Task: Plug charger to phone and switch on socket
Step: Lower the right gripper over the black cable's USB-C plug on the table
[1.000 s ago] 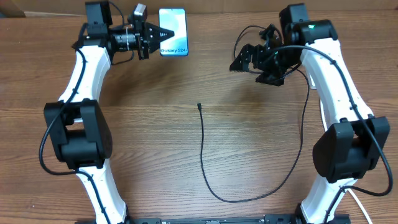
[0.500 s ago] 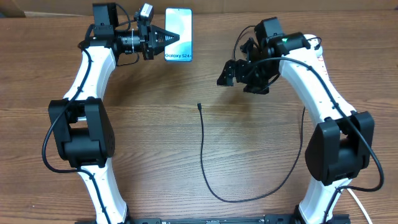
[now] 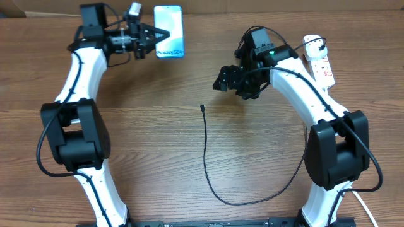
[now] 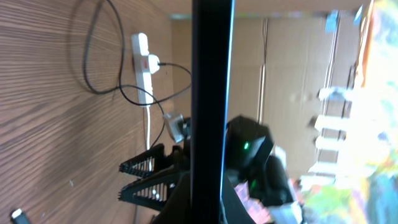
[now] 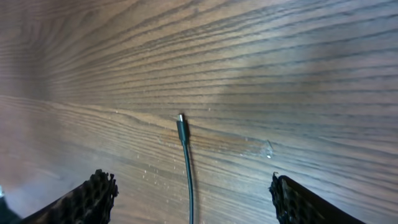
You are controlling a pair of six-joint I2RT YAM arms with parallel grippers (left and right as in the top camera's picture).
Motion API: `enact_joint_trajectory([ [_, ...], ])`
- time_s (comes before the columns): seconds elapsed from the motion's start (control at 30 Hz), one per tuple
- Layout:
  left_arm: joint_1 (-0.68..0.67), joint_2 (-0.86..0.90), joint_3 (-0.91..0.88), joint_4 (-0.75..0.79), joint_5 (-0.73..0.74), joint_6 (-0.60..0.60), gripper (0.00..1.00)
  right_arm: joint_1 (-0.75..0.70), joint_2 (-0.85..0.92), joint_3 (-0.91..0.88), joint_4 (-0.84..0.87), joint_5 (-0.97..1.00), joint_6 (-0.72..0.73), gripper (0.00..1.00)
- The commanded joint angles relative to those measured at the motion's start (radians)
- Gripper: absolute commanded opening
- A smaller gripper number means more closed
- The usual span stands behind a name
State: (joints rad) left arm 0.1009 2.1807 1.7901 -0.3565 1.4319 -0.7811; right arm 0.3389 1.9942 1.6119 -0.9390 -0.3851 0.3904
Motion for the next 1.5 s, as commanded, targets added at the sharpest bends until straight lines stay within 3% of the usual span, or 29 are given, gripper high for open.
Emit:
enact_joint_trajectory([
  [0.0,0.012,-0.014,0.013,-0.018,0.019,-0.082,0.04,0.042,-0.028,-0.040,0.019,0.079,0.070,0.81],
  [0.33,0.024,-0.014,0.013,-0.037,-0.053,-0.154,0.04,0.066,-0.026,-0.098,0.090,0.112,0.110,0.80],
  [0.47,0.039,-0.014,0.013,-0.036,-0.056,-0.154,0.04,0.077,-0.014,-0.154,0.154,0.111,0.111,0.62],
  [0.7,0.052,-0.014,0.013,-0.037,-0.052,-0.154,0.04,0.122,0.014,-0.194,0.233,0.067,0.111,0.61],
  [0.97,0.052,-0.014,0.013,-0.037,-0.052,-0.154,0.04,0.195,0.031,-0.194,0.233,0.227,0.172,0.57],
  [1.47,0.056,-0.014,0.013,-0.037,-0.051,-0.135,0.04,0.230,0.069,-0.194,0.257,0.224,0.168,0.56],
])
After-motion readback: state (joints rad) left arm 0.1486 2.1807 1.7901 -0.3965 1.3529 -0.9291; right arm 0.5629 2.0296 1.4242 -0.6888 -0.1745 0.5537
